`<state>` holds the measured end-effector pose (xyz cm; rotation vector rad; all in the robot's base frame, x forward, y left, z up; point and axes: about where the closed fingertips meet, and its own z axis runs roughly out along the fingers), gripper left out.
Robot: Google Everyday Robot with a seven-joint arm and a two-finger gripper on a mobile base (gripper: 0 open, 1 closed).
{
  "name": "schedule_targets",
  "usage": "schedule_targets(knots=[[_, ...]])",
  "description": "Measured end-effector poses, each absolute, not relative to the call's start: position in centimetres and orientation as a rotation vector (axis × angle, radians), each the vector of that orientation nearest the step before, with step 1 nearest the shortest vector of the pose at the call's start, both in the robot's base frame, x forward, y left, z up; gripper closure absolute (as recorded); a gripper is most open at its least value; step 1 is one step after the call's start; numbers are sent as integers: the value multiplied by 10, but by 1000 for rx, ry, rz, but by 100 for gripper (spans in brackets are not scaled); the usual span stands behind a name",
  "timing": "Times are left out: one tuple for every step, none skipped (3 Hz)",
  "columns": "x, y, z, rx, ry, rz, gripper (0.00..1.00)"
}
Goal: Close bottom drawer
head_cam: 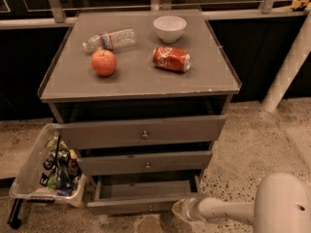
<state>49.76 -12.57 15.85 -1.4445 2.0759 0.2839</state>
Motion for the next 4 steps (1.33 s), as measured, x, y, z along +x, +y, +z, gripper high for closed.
schedule_targets(knots=[[524,-122,162,-1457,2027,292,100],[525,-121,162,-1458,2021,293,82],[525,-121,162,-1458,2021,293,59],[525,-121,162,-1458,2021,293,35]])
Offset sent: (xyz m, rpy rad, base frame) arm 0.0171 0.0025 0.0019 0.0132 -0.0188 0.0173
